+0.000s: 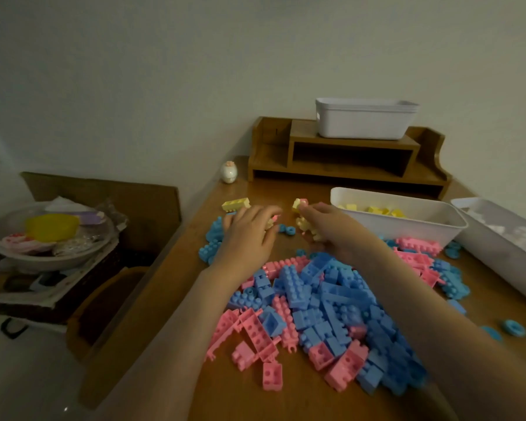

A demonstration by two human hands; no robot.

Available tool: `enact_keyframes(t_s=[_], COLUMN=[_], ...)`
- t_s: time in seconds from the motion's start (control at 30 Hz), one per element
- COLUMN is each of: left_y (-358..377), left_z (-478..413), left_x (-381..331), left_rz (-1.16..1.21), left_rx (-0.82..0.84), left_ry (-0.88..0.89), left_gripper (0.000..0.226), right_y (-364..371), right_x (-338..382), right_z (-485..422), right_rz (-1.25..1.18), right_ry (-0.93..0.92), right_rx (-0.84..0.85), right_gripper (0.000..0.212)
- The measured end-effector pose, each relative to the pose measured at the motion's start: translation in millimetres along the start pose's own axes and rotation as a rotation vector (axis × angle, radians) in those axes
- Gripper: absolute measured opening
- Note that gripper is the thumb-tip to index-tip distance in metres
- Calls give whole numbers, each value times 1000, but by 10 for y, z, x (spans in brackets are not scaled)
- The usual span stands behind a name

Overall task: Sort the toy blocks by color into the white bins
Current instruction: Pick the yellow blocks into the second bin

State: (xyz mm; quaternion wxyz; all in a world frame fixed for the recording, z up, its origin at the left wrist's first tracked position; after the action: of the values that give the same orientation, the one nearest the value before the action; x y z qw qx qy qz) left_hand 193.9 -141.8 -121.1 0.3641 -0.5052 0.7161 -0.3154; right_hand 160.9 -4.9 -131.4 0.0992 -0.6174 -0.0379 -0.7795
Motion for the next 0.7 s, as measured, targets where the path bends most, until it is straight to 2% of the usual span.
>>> enact_keyframes(t_s=[0.07, 0.13, 0.2, 0.27, 0.4, 0.53, 0.6, 0.7], left_y=[120, 212, 272, 299, 305, 290, 283, 283], left_z=[9, 24, 29, 27, 57, 43, 33, 26], left_x=[63, 117, 140, 129, 86, 116, 124, 143], left_rz=[-109, -180, -185, -86, 38, 65, 100, 135], left_rx=[115, 223, 299, 332, 377, 355, 338, 320], left_ry=[-19, -50, -94, -151, -174, -196, -214, -240], left_gripper=[30, 31, 34, 39, 37, 43, 47, 49], right_y=[-175, -347, -545, -694, -821, -869, -862, -743], right_x=[188, 338, 434, 472, 444, 313, 288, 332], right_z=[-14, -9, -49, -121, -278, -493, -492, -405], right_rz=[342, 510, 699, 859, 1002, 1153, 1140, 1125], right_ry=[-251, -431, -538, -594, -611, -327, -248, -331], right_rx=[-155, -263, -383, -456, -518, -448, -454, -525], right_gripper=[29, 29, 30, 31, 28, 34, 38, 42])
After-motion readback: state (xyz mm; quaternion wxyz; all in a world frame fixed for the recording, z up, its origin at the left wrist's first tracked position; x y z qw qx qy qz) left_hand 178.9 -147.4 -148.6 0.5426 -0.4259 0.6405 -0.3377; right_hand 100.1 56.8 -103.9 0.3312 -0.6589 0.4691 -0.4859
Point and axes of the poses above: each hand's wrist, its own z-axis away from the middle knuckle, its own y-axis out of the palm, x = y × z, the point moved 7 cm from there along -z, towards the middle knuckle, and after that the axes turned 9 degrees about -z, right-handed, at the moved point
